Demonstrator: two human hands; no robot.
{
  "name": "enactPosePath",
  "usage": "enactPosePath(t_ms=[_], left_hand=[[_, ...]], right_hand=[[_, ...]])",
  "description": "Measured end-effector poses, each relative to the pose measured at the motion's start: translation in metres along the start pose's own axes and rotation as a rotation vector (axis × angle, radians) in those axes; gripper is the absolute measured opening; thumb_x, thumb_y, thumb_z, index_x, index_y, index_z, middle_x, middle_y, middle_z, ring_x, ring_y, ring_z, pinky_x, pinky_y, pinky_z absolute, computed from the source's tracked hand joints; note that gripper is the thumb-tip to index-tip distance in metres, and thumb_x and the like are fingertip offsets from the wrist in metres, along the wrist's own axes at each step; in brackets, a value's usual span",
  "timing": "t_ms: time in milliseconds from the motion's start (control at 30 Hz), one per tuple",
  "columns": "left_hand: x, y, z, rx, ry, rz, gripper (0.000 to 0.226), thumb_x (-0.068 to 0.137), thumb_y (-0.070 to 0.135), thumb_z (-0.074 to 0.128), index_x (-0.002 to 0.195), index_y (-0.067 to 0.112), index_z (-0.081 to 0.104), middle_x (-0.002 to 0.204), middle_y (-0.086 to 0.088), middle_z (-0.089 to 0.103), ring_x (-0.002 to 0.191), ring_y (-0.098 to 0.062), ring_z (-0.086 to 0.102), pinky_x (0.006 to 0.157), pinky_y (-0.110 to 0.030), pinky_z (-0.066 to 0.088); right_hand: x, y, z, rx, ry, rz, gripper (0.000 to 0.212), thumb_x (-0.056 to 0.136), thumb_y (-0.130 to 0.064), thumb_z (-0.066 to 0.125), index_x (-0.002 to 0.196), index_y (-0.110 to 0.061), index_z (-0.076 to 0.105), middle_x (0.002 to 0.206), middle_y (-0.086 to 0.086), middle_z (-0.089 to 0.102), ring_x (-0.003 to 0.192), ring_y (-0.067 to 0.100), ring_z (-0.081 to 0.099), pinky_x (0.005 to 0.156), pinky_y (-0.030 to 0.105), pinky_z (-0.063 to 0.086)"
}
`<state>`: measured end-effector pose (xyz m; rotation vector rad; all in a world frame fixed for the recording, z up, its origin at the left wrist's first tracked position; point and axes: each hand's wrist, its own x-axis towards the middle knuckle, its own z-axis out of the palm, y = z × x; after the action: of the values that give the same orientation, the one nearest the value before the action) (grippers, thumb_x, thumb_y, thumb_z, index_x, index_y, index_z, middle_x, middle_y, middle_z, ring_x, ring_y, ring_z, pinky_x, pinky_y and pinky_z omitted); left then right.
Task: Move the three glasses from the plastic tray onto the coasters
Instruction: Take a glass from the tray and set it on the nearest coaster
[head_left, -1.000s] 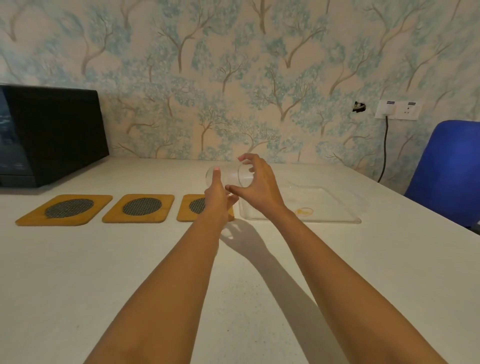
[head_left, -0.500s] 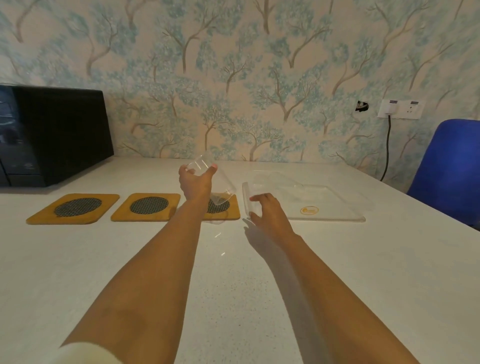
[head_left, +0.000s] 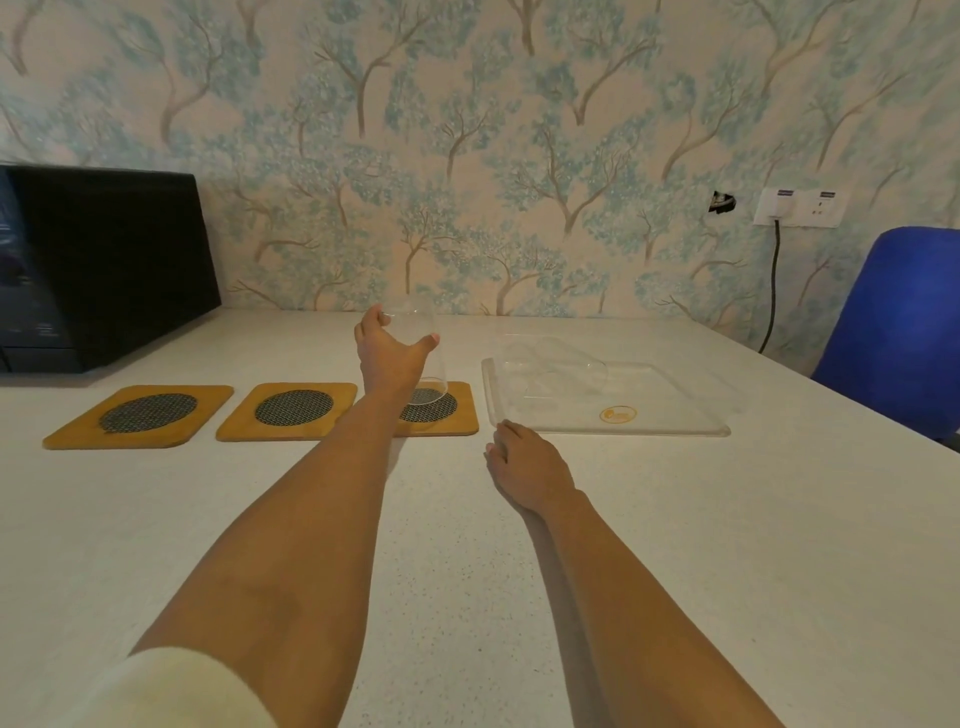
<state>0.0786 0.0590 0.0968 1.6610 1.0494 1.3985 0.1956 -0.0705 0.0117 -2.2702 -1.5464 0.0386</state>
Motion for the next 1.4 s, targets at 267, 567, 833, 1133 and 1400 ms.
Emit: enactPosePath(t_ms=[267,567,833,1133,1400], left_hand=[[0.008,-0.008,0.002,-0.027,-0.032,-0.025,0.083,0.074,0.021,0.077,0.139,0.010,0.028,0.137,-0.013,0.046,0.127,-0.032,0.044,0.106,-0.044,0.038],[0.016,-0.016,0.014,-0.002,-0.046,-0.031,0.085,0.073,0.019,0.077,0.141,0.012,0.027,0.134,-0.012,0.048,0.124,-0.031,0.046,0.103,-0.042,0.039],[0.018,-0.026,0.023,-0.004,-0.026,-0.064,0.086,0.072,0.019,0.077,0.142,0.012,0.028,0.133,-0.012,0.049,0.124,-0.031,0.046,0.104,-0.042,0.039],[0.017,-0.032,0.028,0.032,-0.068,-0.060,0.084,0.073,0.017,0.077,0.141,0.011,0.028,0.135,-0.014,0.048,0.125,-0.033,0.044,0.105,-0.045,0.038],[0.018,-0.040,0.028,0.057,-0.085,-0.060,0.086,0.074,0.021,0.076,0.143,0.013,0.026,0.139,-0.014,0.046,0.128,-0.033,0.043,0.107,-0.046,0.037]], right_hand=[[0.004,0.004,0.005,-0.078,-0.055,-0.024,0.048,0.103,-0.030,0.027,0.142,-0.004,0.040,0.156,0.008,0.033,0.144,0.021,0.031,0.119,0.037,0.024],[0.005,0.006,0.009,-0.070,-0.017,-0.033,0.051,0.103,-0.032,0.028,0.146,-0.007,0.036,0.158,0.007,0.031,0.146,0.019,0.029,0.121,0.035,0.022],[0.006,0.008,0.009,-0.070,-0.008,-0.036,0.052,0.102,-0.034,0.028,0.147,-0.008,0.034,0.158,0.007,0.031,0.147,0.019,0.028,0.121,0.036,0.021],[0.004,0.007,0.008,-0.083,-0.014,-0.038,0.050,0.102,-0.033,0.029,0.144,-0.007,0.039,0.156,0.007,0.034,0.145,0.019,0.030,0.121,0.036,0.023],[0.004,0.007,0.008,-0.076,-0.027,-0.036,0.051,0.102,-0.034,0.028,0.145,-0.007,0.038,0.157,0.007,0.032,0.146,0.018,0.027,0.121,0.037,0.021]])
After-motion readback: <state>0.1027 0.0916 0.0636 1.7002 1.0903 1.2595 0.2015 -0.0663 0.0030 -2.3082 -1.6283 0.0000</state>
